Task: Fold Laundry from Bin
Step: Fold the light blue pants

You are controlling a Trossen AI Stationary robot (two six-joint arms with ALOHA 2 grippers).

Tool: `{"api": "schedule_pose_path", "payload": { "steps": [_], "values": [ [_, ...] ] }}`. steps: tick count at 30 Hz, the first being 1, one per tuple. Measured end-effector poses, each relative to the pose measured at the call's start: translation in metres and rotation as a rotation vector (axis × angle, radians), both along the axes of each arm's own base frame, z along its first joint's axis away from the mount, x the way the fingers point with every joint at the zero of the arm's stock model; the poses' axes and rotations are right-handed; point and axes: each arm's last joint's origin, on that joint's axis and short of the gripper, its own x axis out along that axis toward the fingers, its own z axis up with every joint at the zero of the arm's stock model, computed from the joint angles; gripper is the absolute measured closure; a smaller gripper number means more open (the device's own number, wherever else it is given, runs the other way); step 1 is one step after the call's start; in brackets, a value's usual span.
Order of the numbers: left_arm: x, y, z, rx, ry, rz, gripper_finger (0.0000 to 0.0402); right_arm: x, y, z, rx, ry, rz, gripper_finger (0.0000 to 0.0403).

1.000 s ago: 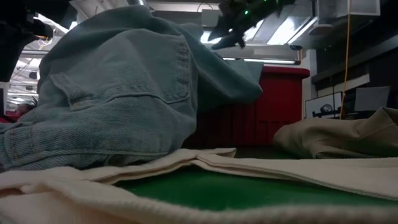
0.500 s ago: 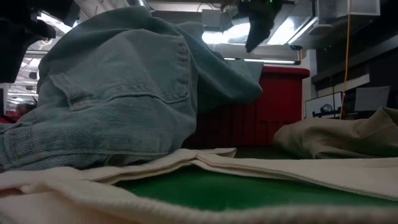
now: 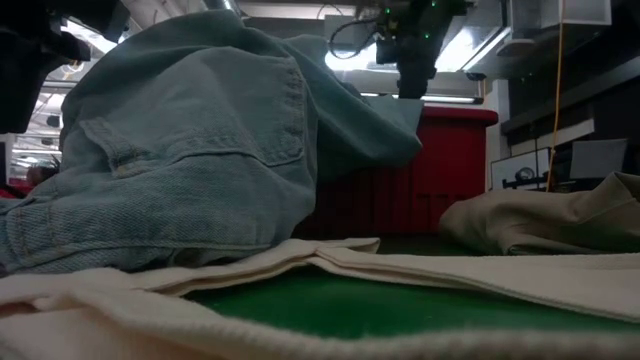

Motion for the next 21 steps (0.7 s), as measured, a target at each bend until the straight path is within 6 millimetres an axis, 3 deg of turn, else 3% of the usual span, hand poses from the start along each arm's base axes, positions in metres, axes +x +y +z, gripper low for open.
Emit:
{"api": "schedule_pose_path", "payload": {
  "steps": [8,15,21],
  "values": [
    [0.001,-0.001,0.0,-0.008,-0.011,0.0,0.0309,-0.01,-0.013,-0.001,0.239,-0.102,-0.05,0.0162],
    [0.002,-0.001,0.0,-0.012,-0.017,0.0,0.0309,-0.014,-0.01,-0.003,0.3,-0.077,-0.055,0.0162],
    [0.002,-0.001,0.0,-0.012,-0.017,0.0,0.0309,-0.014,-0.009,-0.003,0.31,-0.078,-0.053,0.0203]
  ]
}}
